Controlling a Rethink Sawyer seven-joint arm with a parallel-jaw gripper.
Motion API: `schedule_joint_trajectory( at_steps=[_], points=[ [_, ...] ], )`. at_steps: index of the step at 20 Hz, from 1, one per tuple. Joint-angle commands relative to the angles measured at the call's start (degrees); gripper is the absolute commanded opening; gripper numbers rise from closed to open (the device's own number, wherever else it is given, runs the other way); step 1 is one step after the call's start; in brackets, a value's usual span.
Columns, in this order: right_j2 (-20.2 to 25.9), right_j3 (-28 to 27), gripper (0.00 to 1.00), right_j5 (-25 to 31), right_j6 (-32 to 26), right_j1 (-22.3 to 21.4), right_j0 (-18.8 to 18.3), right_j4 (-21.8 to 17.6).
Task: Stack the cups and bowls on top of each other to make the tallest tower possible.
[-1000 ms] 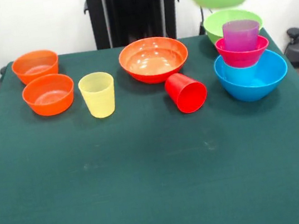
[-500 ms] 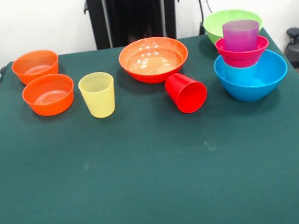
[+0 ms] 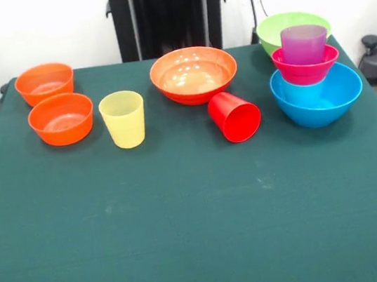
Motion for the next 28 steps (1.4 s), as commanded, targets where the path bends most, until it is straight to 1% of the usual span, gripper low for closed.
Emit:
schedule_joint_trajectory(
  at_steps=[1, 13, 15, 19, 22, 23, 28],
  points=[
    [-7.9, 7.5, 0.00, -6.9, 8.8, -0.1, 6.3, -6.3],
    [-12.1, 7.7, 0.00, -9.2, 8.8, -0.6, 10.8, -6.0],
    [-12.2, 7.8, 0.00, -9.4, 8.9, -0.8, 11.2, -5.8],
    [-10.2, 8.2, 0.00, -9.2, 9.4, -1.7, 11.1, -4.5],
    [-10.2, 8.1, 0.00, -9.1, 9.1, -1.8, 10.8, -4.4],
    [-9.6, 8.1, 0.00, -8.9, 9.1, -2.0, 10.5, -4.1],
    [-9.7, 6.6, 0.00, -7.2, 8.1, -2.1, 9.9, -3.6]
  ],
)
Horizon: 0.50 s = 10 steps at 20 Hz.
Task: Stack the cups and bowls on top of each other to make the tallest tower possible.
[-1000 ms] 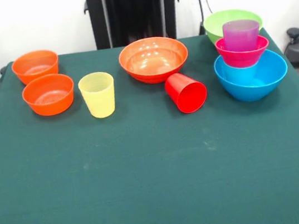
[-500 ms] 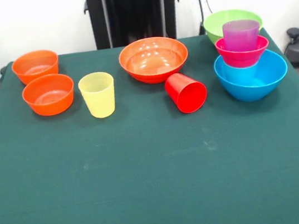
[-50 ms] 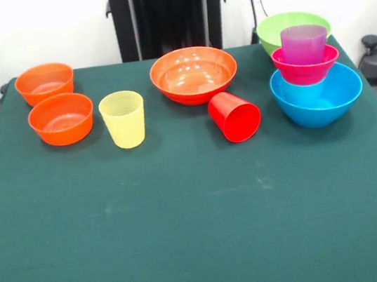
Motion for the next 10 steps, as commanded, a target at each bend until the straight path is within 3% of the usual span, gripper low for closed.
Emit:
schedule_joint_trajectory(
  at_steps=[1, 10],
  points=[
    [-1.5, -0.8, 0.00, 0.3, 7.7, 0.7, 1.2, -0.5],
    [-10.7, -6.7, 0.00, 3.4, 3.4, 4.1, 3.4, -3.1]
  ],
)
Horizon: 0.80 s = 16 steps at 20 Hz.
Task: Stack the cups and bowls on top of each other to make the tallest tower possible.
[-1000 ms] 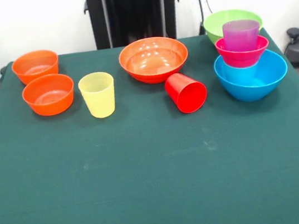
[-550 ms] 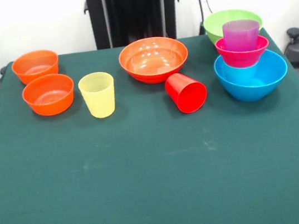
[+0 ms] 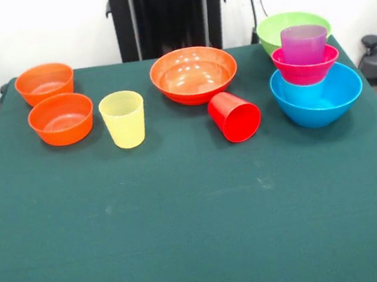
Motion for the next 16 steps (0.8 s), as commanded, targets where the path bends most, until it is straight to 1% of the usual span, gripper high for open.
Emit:
schedule_joint_trajectory(
  at_steps=[1, 3, 7, 10, 16],
  points=[
    [-6.2, -6.7, 0.00, 4.5, 3.2, 3.7, 2.5, -2.5],
    [-7.7, -8.0, 0.00, 5.4, 2.5, 4.2, 3.0, -2.9],
    [-11.1, -9.8, 0.00, 5.3, 1.4, 6.2, 4.2, -4.4],
    [-12.2, -10.5, 0.00, 5.2, 0.9, 7.2, 4.3, -5.5],
    [-11.4, -10.6, 0.00, 6.8, 0.9, 6.8, 3.2, -5.7]
  ],
)
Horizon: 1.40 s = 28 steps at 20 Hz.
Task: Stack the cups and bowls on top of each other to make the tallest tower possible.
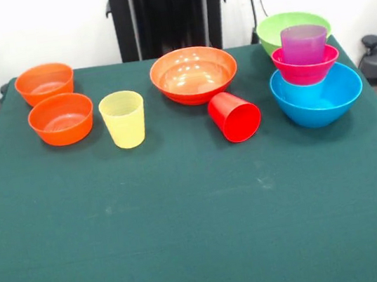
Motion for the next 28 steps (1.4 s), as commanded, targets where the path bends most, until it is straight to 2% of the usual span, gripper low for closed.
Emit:
schedule_joint_trajectory(
  at_steps=[1, 6, 11, 15, 21, 28],
  points=[
    [-3.1, -5.4, 0.00, 7.0, 0.9, 3.9, 1.3, -3.4],
    [-6.5, -7.9, 0.00, 7.3, -0.3, 5.3, 2.4, -6.1],
    [-9.4, -11.1, 0.00, 12.9, -1.2, 5.0, 3.0, -7.5],
    [-11.4, -12.7, 0.00, 13.7, -1.1, 6.3, 3.5, -9.7],
    [-12.4, -13.1, 0.00, 15.3, 0.2, 6.2, 3.8, -10.7],
    [-13.4, -14.5, 0.00, 18.2, 1.5, 6.4, 5.3, -9.3]
  ],
)
